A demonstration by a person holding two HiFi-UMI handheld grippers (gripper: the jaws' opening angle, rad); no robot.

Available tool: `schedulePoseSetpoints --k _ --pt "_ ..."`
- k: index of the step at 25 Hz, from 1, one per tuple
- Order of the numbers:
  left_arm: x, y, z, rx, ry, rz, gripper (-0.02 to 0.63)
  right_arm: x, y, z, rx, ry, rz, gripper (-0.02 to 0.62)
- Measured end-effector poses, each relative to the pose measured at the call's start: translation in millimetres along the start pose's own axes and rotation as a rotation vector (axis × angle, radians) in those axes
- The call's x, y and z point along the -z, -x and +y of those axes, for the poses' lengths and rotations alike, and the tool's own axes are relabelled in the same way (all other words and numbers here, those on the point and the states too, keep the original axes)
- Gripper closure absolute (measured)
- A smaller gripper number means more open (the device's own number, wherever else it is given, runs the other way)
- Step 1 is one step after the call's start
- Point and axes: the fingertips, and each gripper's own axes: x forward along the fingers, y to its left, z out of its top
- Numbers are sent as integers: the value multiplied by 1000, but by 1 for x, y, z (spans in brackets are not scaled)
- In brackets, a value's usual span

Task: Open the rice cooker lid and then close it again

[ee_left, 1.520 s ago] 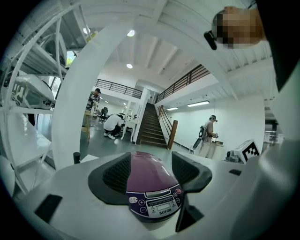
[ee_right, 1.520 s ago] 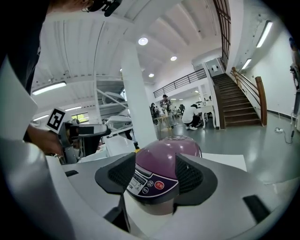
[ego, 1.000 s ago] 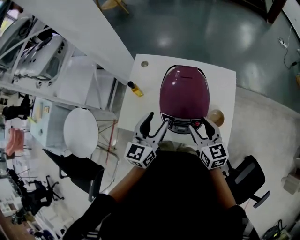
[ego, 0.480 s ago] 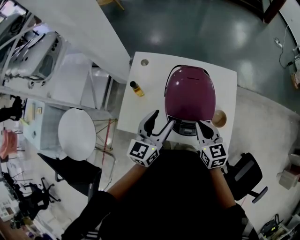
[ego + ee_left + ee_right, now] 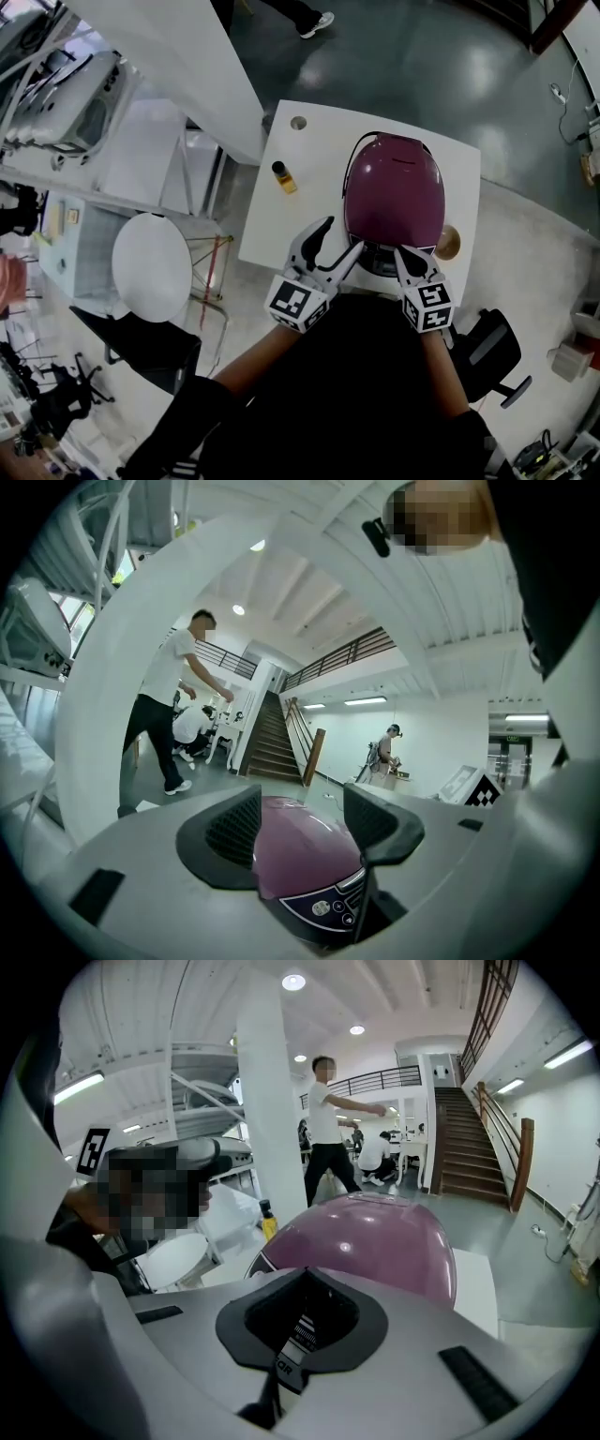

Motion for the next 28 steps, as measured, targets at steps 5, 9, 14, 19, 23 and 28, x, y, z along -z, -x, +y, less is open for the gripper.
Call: schedulePoseSetpoints --k 5,9,14,19,23,28 --pt "1 -1 8 10 8 2 354 12 -5 -3 21 -14 54 595" --pt "1 -7 11 19 16 0 354 18 -12 -5 33 5 96 595" --pt "3 -10 14 32 21 1 354 18 -13 -3 26 29 118 595" --pt "4 -14 19 26 40 3 354 20 -15 -3 46 58 125 595" --pt "4 -14 25 19 44 2 354 22 -14 -4 48 42 123 595" --pt "4 -11 31 9 62 13 354 23 -14 -3 31 1 101 595"
